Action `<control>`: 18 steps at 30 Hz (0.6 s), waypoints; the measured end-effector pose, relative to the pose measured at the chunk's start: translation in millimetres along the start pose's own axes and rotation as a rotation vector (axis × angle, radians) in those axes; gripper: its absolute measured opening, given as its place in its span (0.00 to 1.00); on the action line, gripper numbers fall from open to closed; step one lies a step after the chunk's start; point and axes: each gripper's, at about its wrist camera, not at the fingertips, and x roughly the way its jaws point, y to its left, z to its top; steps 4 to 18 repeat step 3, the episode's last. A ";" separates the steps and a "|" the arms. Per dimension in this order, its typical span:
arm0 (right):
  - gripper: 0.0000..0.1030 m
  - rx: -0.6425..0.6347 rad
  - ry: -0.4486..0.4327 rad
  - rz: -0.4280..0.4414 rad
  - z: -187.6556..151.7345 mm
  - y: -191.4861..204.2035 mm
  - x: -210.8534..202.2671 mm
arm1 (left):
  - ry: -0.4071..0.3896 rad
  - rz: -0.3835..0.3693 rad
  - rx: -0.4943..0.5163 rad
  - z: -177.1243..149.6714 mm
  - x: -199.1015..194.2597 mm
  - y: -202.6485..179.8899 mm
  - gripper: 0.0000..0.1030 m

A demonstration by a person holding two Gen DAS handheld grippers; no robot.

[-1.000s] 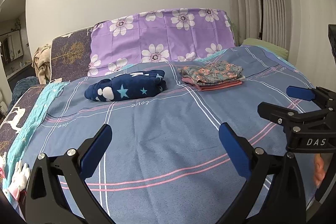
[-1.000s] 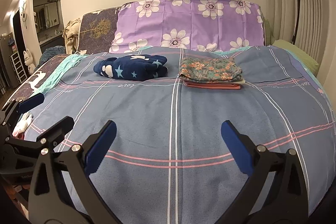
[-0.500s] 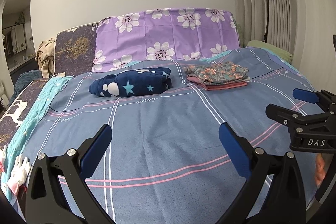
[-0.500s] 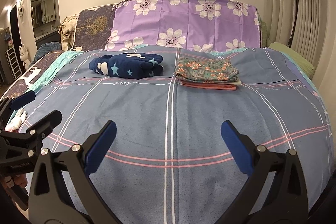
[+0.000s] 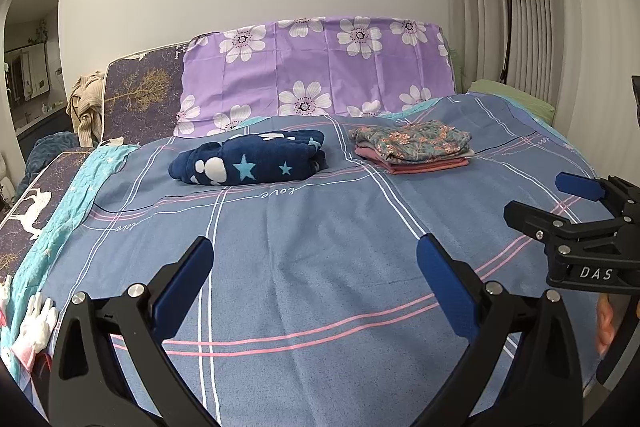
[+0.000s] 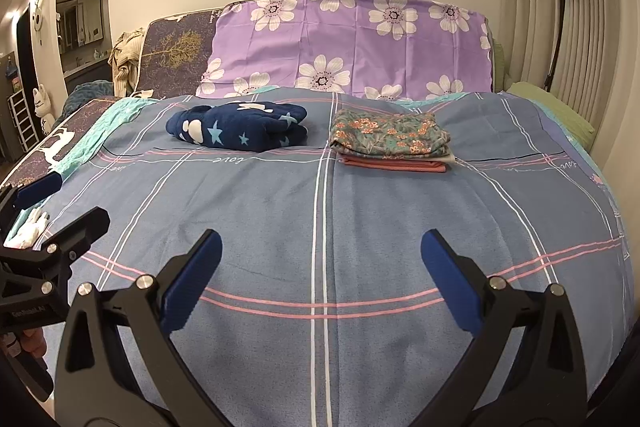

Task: Fold small clothes

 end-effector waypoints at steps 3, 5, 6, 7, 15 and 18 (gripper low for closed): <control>0.98 0.001 0.001 -0.001 -0.2 -0.7 -0.2 | 0.003 0.002 0.000 0.1 -0.7 0.0 0.99; 0.98 0.001 0.001 -0.001 -0.2 -0.7 -0.2 | 0.003 0.002 0.000 0.1 -0.7 0.0 0.99; 0.98 0.001 0.001 -0.001 -0.2 -0.7 -0.2 | 0.003 0.002 0.000 0.1 -0.7 0.0 0.99; 0.98 0.001 0.001 -0.001 -0.2 -0.7 -0.2 | 0.003 0.002 0.000 0.1 -0.7 0.0 0.99; 0.98 0.001 0.001 -0.001 -0.2 -0.7 -0.2 | 0.003 0.002 0.000 0.1 -0.7 0.0 0.99; 0.98 0.001 0.001 -0.001 -0.2 -0.7 -0.2 | 0.003 0.002 0.000 0.1 -0.7 0.0 0.99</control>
